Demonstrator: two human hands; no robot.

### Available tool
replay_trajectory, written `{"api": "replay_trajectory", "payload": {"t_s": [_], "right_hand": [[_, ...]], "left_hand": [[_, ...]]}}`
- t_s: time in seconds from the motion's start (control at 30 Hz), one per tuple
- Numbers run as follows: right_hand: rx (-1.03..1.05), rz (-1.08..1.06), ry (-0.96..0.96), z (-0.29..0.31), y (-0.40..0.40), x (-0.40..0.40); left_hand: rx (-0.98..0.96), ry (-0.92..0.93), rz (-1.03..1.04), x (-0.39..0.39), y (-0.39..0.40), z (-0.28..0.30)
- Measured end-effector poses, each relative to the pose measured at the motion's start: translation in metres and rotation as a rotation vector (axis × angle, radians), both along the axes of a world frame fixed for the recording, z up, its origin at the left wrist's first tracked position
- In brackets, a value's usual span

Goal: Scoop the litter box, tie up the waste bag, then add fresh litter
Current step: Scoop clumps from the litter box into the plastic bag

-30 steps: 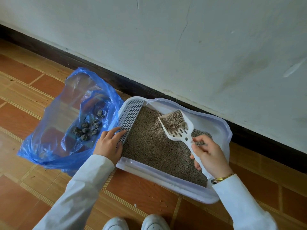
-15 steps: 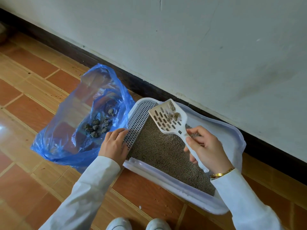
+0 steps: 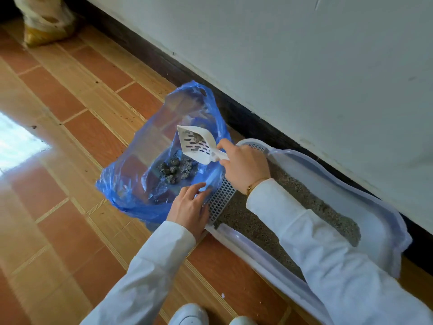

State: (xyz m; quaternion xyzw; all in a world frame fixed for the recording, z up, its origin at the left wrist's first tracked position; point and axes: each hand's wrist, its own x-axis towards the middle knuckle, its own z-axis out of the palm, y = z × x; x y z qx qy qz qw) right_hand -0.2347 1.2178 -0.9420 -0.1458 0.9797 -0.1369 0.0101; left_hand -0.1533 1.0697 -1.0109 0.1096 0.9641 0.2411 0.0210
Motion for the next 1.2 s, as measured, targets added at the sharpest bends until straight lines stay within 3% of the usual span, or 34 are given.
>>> {"api": "replay_trajectory", "payload": {"t_s": [0.1,0.23,0.37,0.5,0.67,0.9,1.0,1.2], "right_hand": [[0.210,0.078,0.122,-0.007,-0.014,-0.004],[0.265,0.101,0.200,-0.008,-0.015,-0.001],[0.095,-0.003,0.149,-0.002,0.001,0.004],[-0.154,-0.186,0.010,0.011,0.040,0.024],[-0.302,-0.437,-0.232,0.030,0.116,0.071],[0.098,-0.574,-0.556,0.029,0.181,0.157],[0.160,-0.625,-0.669,0.027,0.194,0.172],[0.376,-0.625,-0.599,0.034,0.204,0.169]], "left_hand": [[0.004,-0.023,-0.002,0.002,-0.002,-0.001],[0.002,-0.029,-0.004,0.003,-0.001,-0.001],[-0.005,-0.019,-0.015,0.003,0.001,0.000],[0.003,0.006,-0.026,0.001,0.006,0.003],[-0.006,0.007,-0.037,-0.004,0.017,0.005],[-0.004,0.032,-0.059,-0.002,0.042,0.009],[-0.033,0.037,-0.078,-0.004,0.046,0.009],[-0.064,0.052,-0.100,-0.003,0.050,0.009]]}}
